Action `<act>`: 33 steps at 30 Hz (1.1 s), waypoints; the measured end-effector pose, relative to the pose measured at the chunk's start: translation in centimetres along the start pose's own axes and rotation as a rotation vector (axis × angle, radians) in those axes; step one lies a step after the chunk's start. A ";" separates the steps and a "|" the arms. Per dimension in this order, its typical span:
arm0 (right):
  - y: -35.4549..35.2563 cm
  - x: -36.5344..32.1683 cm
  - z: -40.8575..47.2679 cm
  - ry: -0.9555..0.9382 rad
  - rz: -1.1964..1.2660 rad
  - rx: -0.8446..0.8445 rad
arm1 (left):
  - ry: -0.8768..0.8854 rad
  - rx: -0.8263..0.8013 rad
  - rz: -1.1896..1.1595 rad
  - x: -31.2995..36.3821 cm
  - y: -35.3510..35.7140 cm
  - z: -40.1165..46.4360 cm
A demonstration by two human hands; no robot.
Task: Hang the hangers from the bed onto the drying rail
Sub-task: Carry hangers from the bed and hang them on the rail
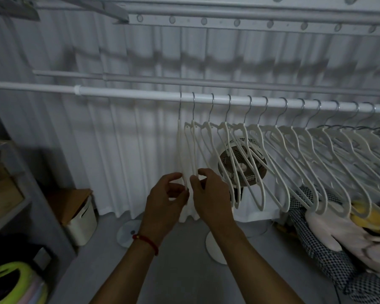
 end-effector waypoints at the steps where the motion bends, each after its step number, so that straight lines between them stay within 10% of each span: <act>1: 0.1 0.1 0.0 0.000 -0.014 -0.001 | 0.000 0.003 -0.001 0.0 0.0 0.0; 33: -0.3 0.9 -0.8 -0.056 -0.069 -0.046 | -0.040 0.059 0.025 0.5 0.9 -0.6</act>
Point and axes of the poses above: each hand's wrist, its own z-axis towards the middle knuckle, its own y-axis out of the palm, x = y × z, the point moved 7 cm from there along z, towards the middle knuckle, and after that the axes turned 7 degrees about -x, right-handed, at the moved point
